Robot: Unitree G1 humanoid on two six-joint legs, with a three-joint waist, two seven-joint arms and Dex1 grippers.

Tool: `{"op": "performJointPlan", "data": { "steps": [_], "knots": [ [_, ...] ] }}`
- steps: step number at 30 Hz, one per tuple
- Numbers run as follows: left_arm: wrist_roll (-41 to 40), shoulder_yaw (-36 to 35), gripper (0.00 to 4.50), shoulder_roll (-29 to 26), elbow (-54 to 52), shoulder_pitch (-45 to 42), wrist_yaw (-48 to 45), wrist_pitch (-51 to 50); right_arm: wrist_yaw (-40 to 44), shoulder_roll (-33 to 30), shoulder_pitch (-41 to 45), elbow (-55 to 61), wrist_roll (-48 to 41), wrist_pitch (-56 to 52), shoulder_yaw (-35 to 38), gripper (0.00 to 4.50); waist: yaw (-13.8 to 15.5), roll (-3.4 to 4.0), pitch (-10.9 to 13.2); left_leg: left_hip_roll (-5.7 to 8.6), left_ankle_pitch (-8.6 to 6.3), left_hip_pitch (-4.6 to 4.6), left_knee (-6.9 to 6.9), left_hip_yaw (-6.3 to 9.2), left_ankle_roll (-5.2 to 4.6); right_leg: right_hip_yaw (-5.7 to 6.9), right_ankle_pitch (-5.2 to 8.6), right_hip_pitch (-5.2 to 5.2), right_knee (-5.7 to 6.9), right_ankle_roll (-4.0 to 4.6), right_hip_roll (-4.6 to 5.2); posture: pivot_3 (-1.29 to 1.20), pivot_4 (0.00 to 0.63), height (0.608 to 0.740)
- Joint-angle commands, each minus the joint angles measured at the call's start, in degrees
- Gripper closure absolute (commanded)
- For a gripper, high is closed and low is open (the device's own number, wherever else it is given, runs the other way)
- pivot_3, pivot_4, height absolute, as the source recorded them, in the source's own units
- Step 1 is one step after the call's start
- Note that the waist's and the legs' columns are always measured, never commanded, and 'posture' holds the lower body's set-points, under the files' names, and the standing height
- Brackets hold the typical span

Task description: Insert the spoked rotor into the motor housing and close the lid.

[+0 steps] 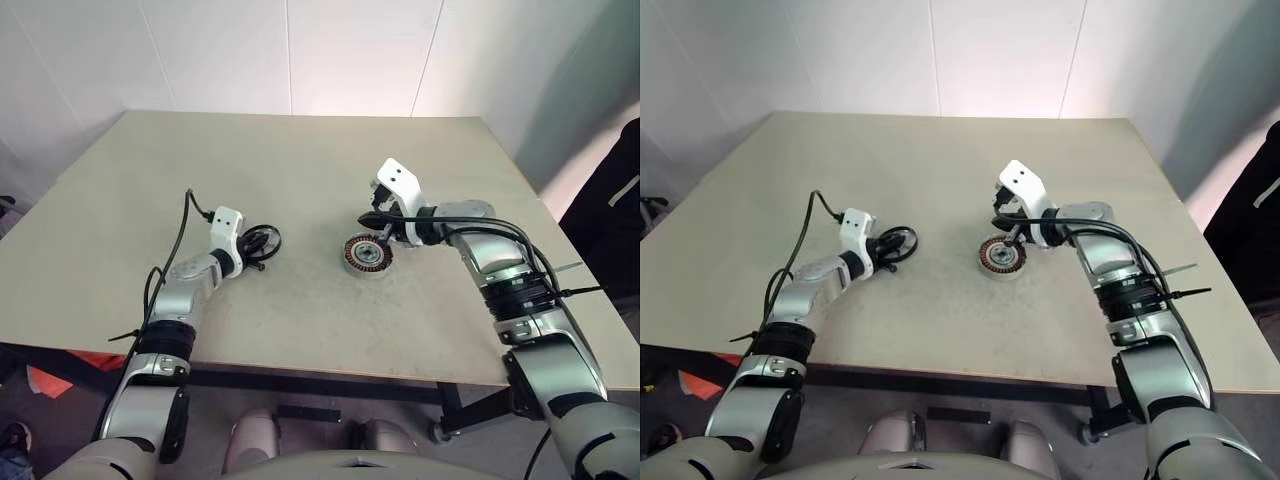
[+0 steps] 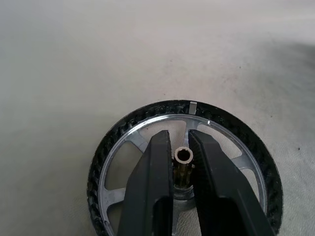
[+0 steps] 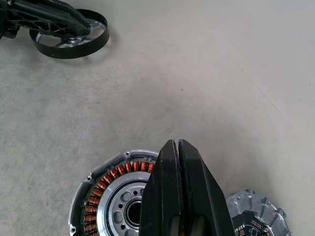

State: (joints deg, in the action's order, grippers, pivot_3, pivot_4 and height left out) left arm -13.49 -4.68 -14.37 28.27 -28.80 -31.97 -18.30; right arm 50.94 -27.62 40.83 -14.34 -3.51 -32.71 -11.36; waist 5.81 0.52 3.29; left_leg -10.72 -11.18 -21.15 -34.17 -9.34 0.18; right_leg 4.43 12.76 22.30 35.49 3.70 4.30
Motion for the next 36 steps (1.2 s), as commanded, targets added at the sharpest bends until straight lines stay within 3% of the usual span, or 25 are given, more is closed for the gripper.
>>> {"op": "performJointPlan", "data": {
  "steps": [1,7,10,14,19,27,33,36],
  "knots": [
    [-3.7,-2.4,3.90,0.8,-2.9,-1.7,-0.2,-2.5,-1.2,0.3,0.0,2.7,-1.8,0.4,2.7,4.50,0.0,0.00,0.0,0.00,0.00,0.00,0.00,0.00,0.00,0.00,0.00,0.00,0.00,0.00,0.00,0.00,0.000,0.740],
    [-26.4,-18.2,3.90,5.2,-4.8,-6.1,2.0,-21.5,-4.2,1.3,-1.6,3.5,-4.6,-0.6,7.0,4.50,0.1,-0.14,0.1,0.00,0.01,-0.01,0.00,-0.01,0.01,0.00,0.00,0.02,0.03,0.01,0.00,0.00,0.000,0.740],
    [-44.8,-29.6,3.90,8.7,-2.5,-8.0,4.9,-33.4,-6.1,2.1,-3.1,4.6,-7.1,-1.5,10.1,4.50,0.1,-0.16,0.1,0.02,0.00,-0.01,-0.01,-0.02,0.01,0.00,0.00,0.02,0.02,0.02,0.00,0.00,0.000,0.740],
    [-56.0,-38.0,3.90,11.3,2.9,-8.2,8.8,-37.6,-7.3,5.0,-4.9,7.0,-14.1,-4.5,16.2,4.50,0.1,-0.18,0.1,0.05,-0.02,-0.02,0.00,-0.06,-0.04,0.00,0.00,0.01,-0.04,0.02,0.01,0.00,0.000,0.740],
    [-60.2,-38.6,3.90,16.5,5.1,-6.4,10.8,-39.7,-7.5,11.5,-8.7,11.1,-25.0,-5.0,23.1,4.50,0.4,-0.27,0.2,0.05,-0.04,-0.03,0.02,-0.06,-0.09,0.01,0.00,-0.04,-0.20,0.00,0.01,0.00,0.000,0.740],
    [-70.4,-37.4,3.90,23.9,1.1,-11.3,14.5,-40.9,-6.1,16.1,-8.6,7.4,-28.9,-2.8,22.6,4.50,1.3,-0.42,0.3,0.05,-0.06,-0.07,0.09,-0.04,-0.10,0.02,-0.05,-0.15,-0.53,-0.08,0.01,0.00,0.000,0.740],
    [-75.3,-34.7,3.90,26.2,-0.6,-11.4,17.1,-40.6,-9.2,17.3,-5.4,2.5,-29.7,-0.7,24.2,4.50,1.3,-0.41,0.3,0.07,0.01,-0.09,0.27,-0.05,0.01,0.03,-0.06,-0.13,-0.66,-0.09,0.00,0.00,0.000,0.740],
    [-77.1,-33.7,3.95,26.4,-0.3,-10.7,18.2,-40.2,-11.9,19.1,-3.5,1.6,-29.7,2.5,25.5,3.86,1.3,-0.41,0.3,0.08,0.01,-0.11,0.28,-0.05,0.01,0.03,-0.07,-0.12,-0.67,-0.11,0.00,0.00,0.000,0.740]
  ]
}}
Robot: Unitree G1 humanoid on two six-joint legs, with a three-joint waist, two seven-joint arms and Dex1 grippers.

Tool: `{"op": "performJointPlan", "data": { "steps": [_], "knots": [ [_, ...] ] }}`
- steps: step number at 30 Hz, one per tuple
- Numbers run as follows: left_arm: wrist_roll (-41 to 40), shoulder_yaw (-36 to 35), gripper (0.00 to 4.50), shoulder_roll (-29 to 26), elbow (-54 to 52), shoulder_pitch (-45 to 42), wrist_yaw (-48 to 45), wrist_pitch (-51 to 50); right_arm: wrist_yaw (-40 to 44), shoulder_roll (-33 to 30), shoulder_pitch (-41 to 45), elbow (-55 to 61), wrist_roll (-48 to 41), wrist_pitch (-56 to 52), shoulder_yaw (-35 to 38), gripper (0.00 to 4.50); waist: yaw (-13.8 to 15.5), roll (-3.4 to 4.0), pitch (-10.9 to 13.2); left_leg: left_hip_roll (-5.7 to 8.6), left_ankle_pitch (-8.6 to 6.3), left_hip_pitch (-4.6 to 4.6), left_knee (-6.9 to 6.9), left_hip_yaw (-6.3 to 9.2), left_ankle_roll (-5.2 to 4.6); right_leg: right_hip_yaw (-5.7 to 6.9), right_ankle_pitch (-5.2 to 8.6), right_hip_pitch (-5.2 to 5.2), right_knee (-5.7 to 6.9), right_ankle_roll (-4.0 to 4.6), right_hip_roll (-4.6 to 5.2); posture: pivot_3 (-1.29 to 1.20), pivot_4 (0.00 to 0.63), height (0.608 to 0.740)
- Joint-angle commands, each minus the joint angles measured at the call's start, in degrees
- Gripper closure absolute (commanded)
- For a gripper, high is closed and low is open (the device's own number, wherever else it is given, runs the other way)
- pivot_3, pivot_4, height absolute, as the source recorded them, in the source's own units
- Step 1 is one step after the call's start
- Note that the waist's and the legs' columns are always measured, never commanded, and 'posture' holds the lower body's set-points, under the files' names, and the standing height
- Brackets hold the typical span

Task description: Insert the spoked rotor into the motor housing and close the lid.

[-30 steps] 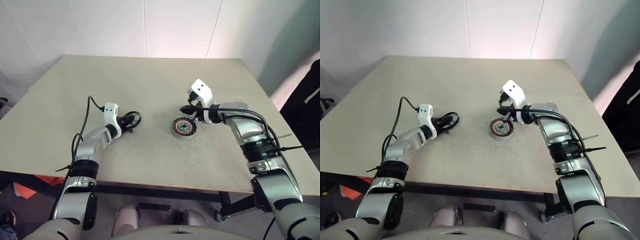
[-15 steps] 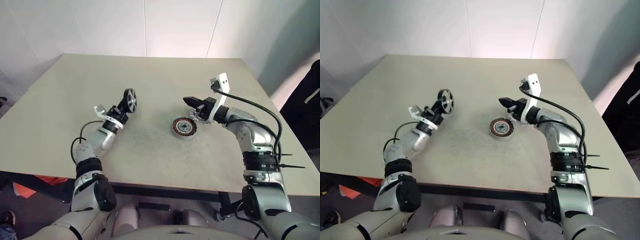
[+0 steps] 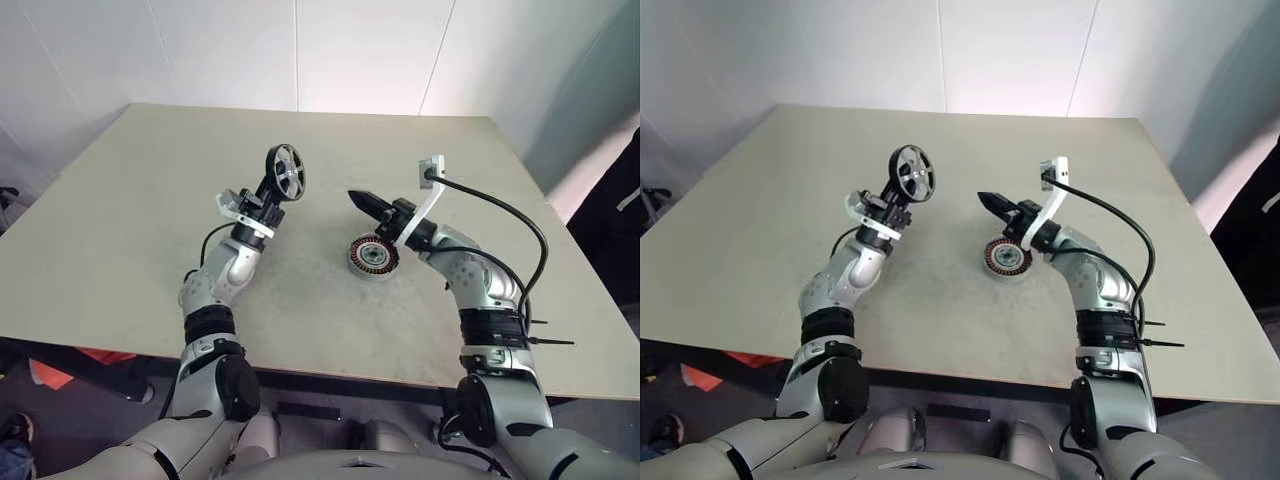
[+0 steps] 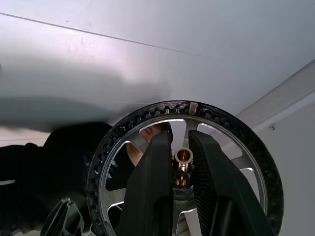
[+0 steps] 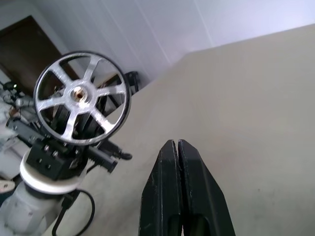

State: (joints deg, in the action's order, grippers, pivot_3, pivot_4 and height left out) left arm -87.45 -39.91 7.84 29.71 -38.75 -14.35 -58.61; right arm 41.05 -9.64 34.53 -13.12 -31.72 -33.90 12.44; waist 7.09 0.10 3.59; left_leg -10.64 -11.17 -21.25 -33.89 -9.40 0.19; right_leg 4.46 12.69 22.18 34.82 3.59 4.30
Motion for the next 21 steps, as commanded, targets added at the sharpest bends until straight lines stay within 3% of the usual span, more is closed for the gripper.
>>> {"op": "performJointPlan", "data": {
  "steps": [1,4,12,21],
  "knots": [
    [-3.7,1.8,3.95,4.2,-1.6,-0.6,0.8,0.1,-2.8,1.5,3.2,0.2,-0.7,5.3,1.7,3.56,0.0,0.00,0.0,0.00,0.00,0.00,0.00,0.00,0.01,0.00,0.00,0.01,0.00,0.00,0.00,0.00,0.000,0.740],
    [-5.0,3.0,3.95,4.2,-1.3,-0.2,1.4,0.0,-4.1,2.7,3.3,1.1,1.5,9.6,-0.1,2.56,0.0,0.00,0.0,0.00,0.01,0.02,0.03,0.00,0.02,0.00,0.00,-0.01,-0.01,-0.01,0.00,0.00,0.000,0.740],
    [-6.1,5.0,3.95,3.3,0.4,-1.5,0.9,1.1,-3.2,3.0,1.4,2.0,6.8,17.2,-6.5,2.56,0.0,0.00,0.0,0.02,0.03,0.02,0.06,0.00,0.06,0.00,-0.04,-0.02,-0.05,-0.09,0.00,0.00,0.000,0.740],
    [-2.2,6.3,3.95,1.1,6.2,-5.9,-3.8,3.3,-0.2,1.1,-0.2,5.5,6.4,16.6,-9.4,2.56,0.0,-0.06,0.1,0.06,0.03,0.02,0.06,0.02,0.07,-0.04,-0.10,-0.03,-0.08,-0.22,0.00,0.00,0.000,0.740]
  ]
}}
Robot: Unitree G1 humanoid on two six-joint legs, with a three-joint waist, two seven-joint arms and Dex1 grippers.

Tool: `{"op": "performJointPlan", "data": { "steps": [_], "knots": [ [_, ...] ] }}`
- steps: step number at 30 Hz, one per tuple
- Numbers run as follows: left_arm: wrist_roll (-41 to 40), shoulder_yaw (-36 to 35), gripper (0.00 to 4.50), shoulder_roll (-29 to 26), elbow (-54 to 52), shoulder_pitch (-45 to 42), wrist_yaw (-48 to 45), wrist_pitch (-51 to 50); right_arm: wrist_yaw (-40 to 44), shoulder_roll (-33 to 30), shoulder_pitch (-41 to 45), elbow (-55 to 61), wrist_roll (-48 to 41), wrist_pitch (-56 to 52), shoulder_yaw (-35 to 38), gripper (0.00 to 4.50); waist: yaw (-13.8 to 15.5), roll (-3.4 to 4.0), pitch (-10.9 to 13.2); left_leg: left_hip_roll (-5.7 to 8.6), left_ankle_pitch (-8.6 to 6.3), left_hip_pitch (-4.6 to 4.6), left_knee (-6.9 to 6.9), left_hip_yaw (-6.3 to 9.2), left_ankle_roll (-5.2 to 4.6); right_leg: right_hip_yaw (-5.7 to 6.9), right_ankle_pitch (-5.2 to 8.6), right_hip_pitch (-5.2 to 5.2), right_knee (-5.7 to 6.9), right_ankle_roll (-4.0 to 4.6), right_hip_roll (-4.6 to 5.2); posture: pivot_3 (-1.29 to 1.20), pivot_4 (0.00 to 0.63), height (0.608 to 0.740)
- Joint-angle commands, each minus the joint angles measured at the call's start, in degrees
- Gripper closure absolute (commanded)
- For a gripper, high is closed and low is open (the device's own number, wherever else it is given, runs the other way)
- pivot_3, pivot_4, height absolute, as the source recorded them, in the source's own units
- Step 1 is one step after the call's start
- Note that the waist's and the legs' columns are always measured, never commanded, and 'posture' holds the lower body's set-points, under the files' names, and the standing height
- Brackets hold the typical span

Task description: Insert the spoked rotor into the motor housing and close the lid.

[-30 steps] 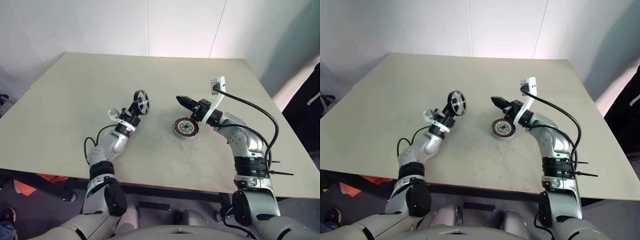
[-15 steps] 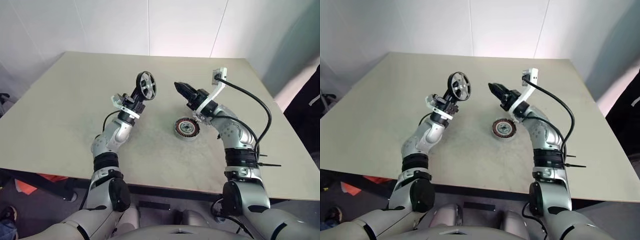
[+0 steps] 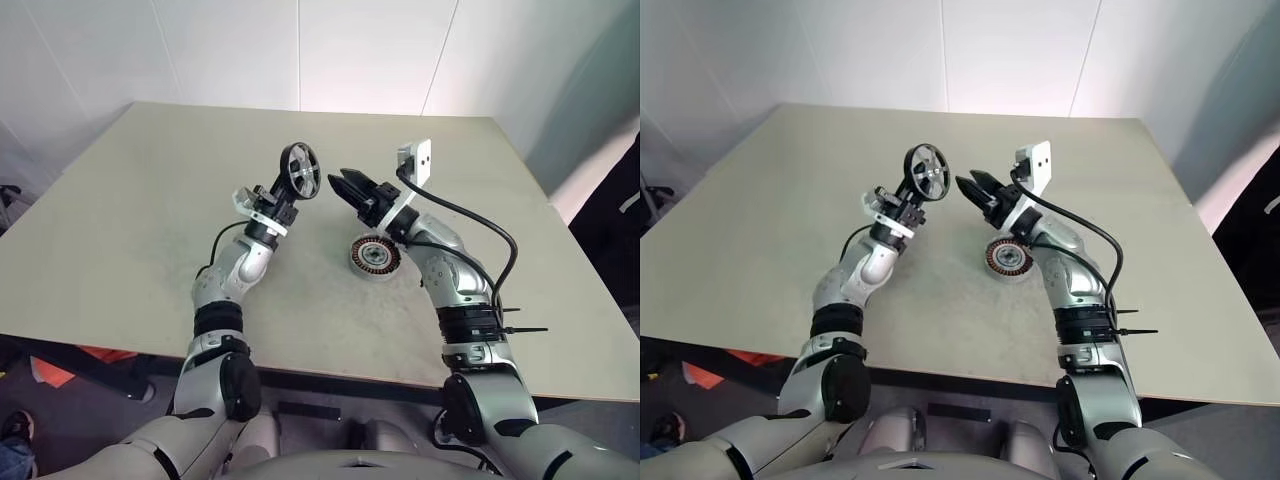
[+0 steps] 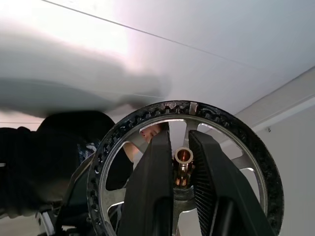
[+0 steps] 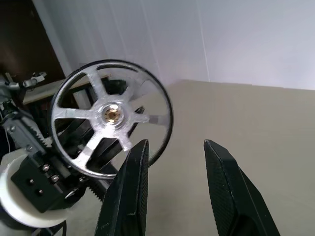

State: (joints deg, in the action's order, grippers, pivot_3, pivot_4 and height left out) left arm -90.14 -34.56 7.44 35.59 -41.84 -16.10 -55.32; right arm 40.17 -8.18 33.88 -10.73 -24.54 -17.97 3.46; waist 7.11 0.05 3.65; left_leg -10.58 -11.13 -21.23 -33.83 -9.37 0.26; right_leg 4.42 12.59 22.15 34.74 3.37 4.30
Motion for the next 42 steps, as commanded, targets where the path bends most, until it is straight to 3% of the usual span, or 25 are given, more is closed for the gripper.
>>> {"op": "performJointPlan", "data": {
  "steps": [1,29,42],
  "knots": [
    [0.7,1.0,3.95,1.3,0.5,-2.9,-2.4,0.0,0.8,-0.4,0.4,3.4,-0.9,0.5,-0.5,2.56,0.0,0.00,0.0,0.00,0.00,0.01,0.01,0.00,0.00,0.00,0.00,0.00,0.00,0.00,0.00,0.00,0.000,0.740],
    [5.1,1.2,3.95,-0.4,3.0,-3.8,-4.8,-0.4,1.7,0.7,2.6,5.3,-1.9,-1.9,-2.5,2.56,0.0,0.00,0.0,0.00,0.01,0.00,0.02,0.00,0.00,0.00,0.00,0.00,0.02,0.02,0.00,0.00,0.000,0.740],
    [6.6,1.2,3.95,-0.4,3.5,-4.0,-5.8,-0.9,1.0,0.6,3.6,0.8,1.1,-1.3,-3.6,2.56,0.0,0.00,0.0,0.00,0.01,0.01,0.01,0.00,0.01,0.00,-0.01,0.00,0.03,0.02,0.00,0.00,0.000,0.740]
  ]
}}
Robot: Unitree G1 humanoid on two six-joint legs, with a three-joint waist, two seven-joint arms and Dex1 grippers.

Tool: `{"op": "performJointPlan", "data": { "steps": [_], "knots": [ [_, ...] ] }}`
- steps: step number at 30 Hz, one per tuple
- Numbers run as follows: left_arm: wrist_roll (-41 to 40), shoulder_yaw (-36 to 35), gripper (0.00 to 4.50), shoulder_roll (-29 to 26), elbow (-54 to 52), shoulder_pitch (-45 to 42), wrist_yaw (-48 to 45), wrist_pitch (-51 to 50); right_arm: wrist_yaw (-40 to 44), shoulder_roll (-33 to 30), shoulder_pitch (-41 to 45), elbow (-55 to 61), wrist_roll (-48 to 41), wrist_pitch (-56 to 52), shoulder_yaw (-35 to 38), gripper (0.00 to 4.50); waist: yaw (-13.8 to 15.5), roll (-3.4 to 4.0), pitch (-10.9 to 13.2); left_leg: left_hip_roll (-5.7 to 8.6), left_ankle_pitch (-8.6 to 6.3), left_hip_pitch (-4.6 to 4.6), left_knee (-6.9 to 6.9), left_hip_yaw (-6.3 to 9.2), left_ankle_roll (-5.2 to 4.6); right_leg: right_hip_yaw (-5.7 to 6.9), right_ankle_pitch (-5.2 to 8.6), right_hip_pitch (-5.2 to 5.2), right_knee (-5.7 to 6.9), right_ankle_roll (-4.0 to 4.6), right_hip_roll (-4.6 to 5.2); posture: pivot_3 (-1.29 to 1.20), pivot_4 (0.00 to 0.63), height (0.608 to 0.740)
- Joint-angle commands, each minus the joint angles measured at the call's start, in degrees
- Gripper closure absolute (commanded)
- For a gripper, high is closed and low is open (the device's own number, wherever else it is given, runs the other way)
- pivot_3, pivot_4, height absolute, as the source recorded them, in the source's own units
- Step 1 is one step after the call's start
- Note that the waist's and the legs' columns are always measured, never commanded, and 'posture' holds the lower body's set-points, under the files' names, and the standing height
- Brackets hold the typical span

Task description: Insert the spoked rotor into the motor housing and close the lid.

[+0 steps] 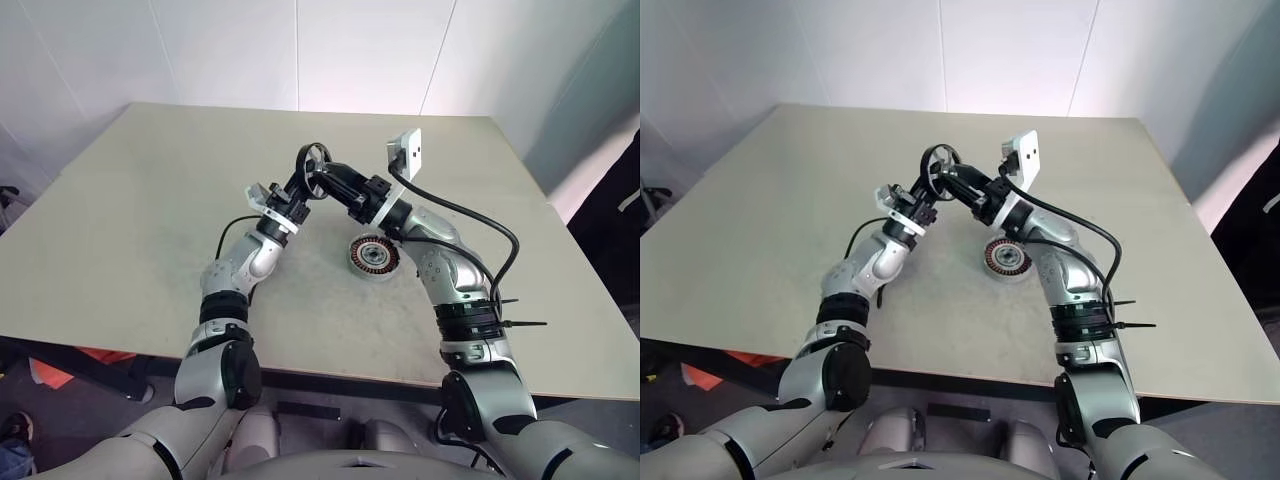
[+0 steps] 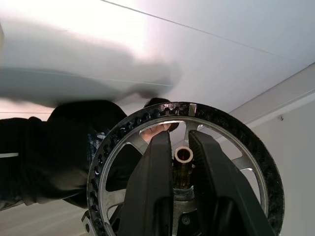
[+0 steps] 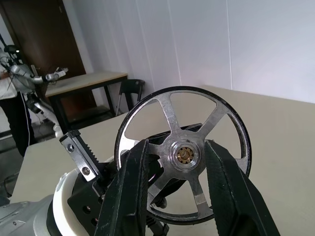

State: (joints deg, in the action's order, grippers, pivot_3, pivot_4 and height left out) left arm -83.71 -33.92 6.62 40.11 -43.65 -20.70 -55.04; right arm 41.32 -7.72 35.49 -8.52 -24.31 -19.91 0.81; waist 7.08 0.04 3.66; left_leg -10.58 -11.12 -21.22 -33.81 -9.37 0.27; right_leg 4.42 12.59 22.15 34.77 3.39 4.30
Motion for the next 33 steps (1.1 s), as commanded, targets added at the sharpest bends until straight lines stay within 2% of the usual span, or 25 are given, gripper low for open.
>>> {"op": "performJointPlan", "data": {
  "steps": [1,10,28,33],
  "knots": [
    [0.3,0.6,3.95,0.4,-0.9,-2.3,-1.2,-1.2,-0.1,0.1,2.2,-1.9,0.9,0.8,-0.8,2.56,0.0,0.00,0.0,0.00,0.00,0.00,0.00,0.00,0.00,0.00,0.00,0.00,0.00,0.00,0.00,0.00,0.000,0.740],
    [1.2,0.0,3.95,0.4,-0.6,-2.7,-1.8,-1.4,0.1,0.1,2.9,-5.6,2.3,2.7,-1.2,2.56,0.0,0.00,0.0,0.00,0.00,0.00,0.00,0.00,0.00,0.00,0.00,0.00,0.00,0.00,0.00,0.00,0.000,0.740],
    [3.3,-0.7,3.95,-0.1,0.5,-3.1,-3.0,-1.5,2.9,-0.2,2.0,-5.7,2.8,3.0,-1.9,2.56,0.0,0.00,0.0,0.00,0.00,0.01,-0.01,0.00,0.00,0.00,0.00,-0.01,0.01,0.01,0.00,0.00,0.000,0.740],
    [4.1,-0.9,3.95,-0.5,1.4,-3.4,-3.8,-1.5,2.8,-0.1,2.1,-5.8,2.8,3.2,-1.7,4.11,0.0,0.00,0.0,0.00,0.01,0.01,-0.02,0.00,-0.01,0.00,0.00,0.00,0.02,0.02,0.00,0.00,0.000,0.740]
  ]
}}
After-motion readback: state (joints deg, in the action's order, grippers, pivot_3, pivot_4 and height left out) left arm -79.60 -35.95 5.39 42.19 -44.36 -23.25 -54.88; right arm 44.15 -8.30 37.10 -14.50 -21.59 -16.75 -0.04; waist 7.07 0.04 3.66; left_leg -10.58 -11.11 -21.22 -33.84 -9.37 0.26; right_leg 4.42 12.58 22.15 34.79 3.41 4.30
